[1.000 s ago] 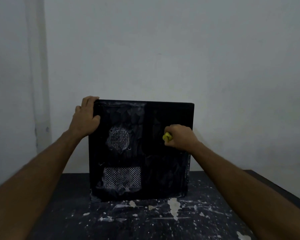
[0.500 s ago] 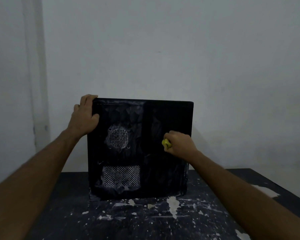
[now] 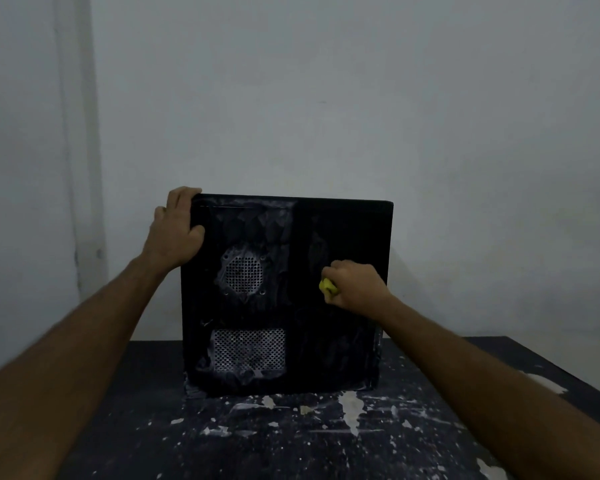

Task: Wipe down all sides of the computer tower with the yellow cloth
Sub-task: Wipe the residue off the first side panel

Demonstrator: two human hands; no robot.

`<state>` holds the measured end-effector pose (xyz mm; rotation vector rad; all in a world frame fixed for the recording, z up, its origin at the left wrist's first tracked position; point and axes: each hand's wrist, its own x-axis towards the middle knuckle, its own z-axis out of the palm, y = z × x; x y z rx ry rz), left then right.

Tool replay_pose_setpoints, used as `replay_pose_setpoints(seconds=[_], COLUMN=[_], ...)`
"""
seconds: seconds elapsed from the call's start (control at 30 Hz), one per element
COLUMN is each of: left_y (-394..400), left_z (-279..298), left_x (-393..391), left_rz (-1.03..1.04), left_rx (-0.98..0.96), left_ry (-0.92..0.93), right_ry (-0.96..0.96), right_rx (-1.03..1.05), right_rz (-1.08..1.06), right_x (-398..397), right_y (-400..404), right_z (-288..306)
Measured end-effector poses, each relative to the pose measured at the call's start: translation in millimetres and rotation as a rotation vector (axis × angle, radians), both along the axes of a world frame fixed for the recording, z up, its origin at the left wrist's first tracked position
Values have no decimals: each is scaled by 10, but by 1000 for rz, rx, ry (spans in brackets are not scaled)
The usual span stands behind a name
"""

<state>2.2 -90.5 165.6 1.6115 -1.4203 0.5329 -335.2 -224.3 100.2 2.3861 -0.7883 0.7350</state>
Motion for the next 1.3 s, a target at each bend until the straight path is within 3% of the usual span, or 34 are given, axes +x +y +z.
replay_pose_setpoints(seconds=[0.1, 0.23, 0.37, 0.5, 0.6, 0.77, 0.87, 0.9, 1.03, 1.17, 1.3], left_y=[3, -3, -8, -12, -22, -18, -22, -32, -42, -41, -40], left_z=[-1, 1, 0, -1, -12, 1, -5, -13, -9, -15, -10], left_x=[-3, 7, 26, 19, 32, 44, 52, 52, 59, 45, 63], left_rz=[-2, -5, -5, -6, -8, -10, -13, -14, -15, -6, -12], left_rx=[-3, -2, 0, 2, -4, 7, -1, -6, -6, -4, 9], left_ry=[-1, -5, -8, -3, -6, -10, -10, -8, -11, -4, -8], right_ry=[-160, 54, -179, 27, -175, 45, -280, -299, 43, -289, 13], right_rx=[16, -22, 8, 24, -1, -10, 21, 14, -34, -22, -8], right_rz=[-27, 18, -36, 32, -18, 40, -25, -32, 29, -35, 43], right_x=[-8, 91, 117, 134, 150, 171, 99, 111, 65, 33, 84], right_y=[8, 63, 57, 75, 89, 80, 43, 63, 50, 28, 43], right_z=[102, -19, -11, -37, 49, -1, 69, 58, 30, 192, 171])
